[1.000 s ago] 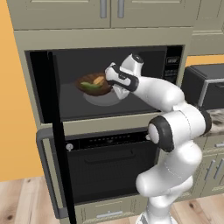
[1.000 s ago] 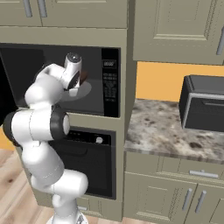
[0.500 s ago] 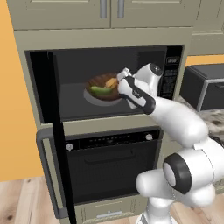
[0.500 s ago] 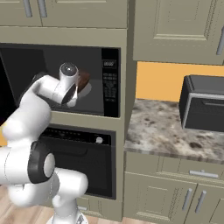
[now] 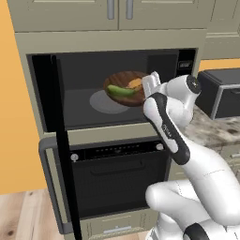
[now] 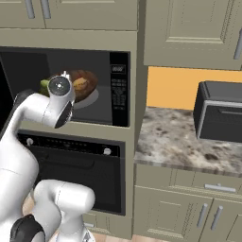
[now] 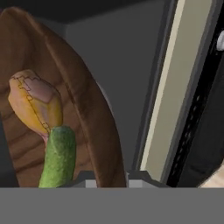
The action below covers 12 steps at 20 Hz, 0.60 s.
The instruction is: The microwave is finished heating the chicken drumstick and cucumber. Take the bowl containing the food and place it on the dining counter.
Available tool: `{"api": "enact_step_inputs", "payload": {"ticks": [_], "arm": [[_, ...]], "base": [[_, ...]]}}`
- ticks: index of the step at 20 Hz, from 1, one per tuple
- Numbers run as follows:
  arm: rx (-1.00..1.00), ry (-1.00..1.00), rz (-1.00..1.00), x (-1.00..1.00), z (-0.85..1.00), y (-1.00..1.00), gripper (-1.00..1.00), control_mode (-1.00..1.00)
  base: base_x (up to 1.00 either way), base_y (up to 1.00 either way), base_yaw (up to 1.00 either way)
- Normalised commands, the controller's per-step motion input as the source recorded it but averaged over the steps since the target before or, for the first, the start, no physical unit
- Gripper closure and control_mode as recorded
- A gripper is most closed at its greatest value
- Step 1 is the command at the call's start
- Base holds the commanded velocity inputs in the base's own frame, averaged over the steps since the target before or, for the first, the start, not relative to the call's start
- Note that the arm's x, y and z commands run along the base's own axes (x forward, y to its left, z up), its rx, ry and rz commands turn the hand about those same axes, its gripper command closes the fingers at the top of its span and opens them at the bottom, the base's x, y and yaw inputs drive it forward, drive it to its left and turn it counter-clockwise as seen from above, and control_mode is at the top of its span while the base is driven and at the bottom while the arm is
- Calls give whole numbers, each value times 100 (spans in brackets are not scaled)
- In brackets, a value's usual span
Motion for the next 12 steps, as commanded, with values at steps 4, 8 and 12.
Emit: {"api": "enact_step_inputs", "payload": {"ticks": [4, 8, 12], "arm": [[14, 4, -7, -100, 91, -26, 100, -100], [8, 12, -1, -100, 56, -37, 100, -100], [2, 13, 0, -100, 37, -36, 100, -100]], "base": [[0, 0, 0], [0, 0, 0], [0, 0, 0]]}}
